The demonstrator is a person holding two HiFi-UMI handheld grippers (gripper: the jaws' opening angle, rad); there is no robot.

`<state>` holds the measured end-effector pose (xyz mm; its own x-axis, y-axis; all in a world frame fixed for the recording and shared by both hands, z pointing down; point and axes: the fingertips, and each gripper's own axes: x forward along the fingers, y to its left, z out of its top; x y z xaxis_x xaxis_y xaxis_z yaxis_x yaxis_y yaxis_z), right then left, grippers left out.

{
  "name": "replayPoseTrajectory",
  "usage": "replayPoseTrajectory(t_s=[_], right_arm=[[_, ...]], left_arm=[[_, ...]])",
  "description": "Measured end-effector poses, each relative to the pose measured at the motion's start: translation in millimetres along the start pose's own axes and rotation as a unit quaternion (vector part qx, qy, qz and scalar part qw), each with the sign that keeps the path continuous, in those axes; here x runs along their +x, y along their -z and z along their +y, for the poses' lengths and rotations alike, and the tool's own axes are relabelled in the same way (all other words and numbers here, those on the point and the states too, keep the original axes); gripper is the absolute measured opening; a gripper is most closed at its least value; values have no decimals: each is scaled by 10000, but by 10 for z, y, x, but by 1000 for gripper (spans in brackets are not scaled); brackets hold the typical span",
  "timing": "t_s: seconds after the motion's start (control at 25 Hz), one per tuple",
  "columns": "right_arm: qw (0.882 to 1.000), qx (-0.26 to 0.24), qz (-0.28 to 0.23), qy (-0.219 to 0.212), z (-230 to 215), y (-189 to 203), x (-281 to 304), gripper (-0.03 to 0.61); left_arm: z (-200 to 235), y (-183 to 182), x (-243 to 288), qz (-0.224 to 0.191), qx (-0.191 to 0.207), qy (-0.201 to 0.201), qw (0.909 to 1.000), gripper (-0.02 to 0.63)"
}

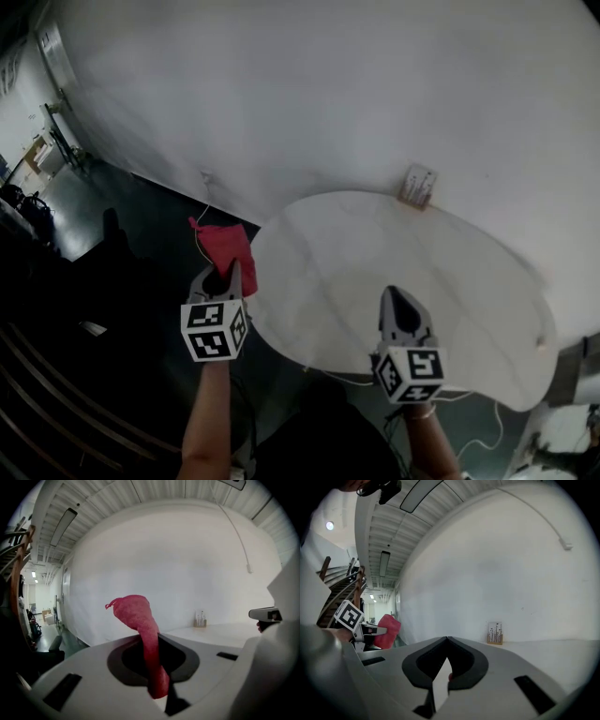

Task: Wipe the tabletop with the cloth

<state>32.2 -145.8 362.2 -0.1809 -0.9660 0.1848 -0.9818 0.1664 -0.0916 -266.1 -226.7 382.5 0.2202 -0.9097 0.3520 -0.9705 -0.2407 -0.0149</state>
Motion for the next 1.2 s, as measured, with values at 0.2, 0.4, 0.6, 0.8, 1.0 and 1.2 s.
replayPoseTrajectory(t_s=[0.2,0.4,0.6,0.8,1.0,1.2], right_arm=[[9999,67,-140,16,-79,-38,-134,3],[9997,74,-251,-20,-182,-103,-269,3],[9994,98,-310,-93,-272,-101,-404,2],[9991,82,-359,-217,-331,-120,-500,2],[9988,-85,-341,-335,-330,-105,-511,2],[9983,-72,-353,-469,-284,-118,-492,2]], left_arm=[[-454,-57,-119,-261,52,367,9990,46],[-883,-121,-296,-506,30,673,9964,44],[-1136,-87,-463,-628,7,781,9950,46],[-1301,-53,-584,-662,7,822,9944,46],[-1443,-43,-600,-665,14,883,9939,45],[-1518,-43,-596,-655,86,914,9936,45]])
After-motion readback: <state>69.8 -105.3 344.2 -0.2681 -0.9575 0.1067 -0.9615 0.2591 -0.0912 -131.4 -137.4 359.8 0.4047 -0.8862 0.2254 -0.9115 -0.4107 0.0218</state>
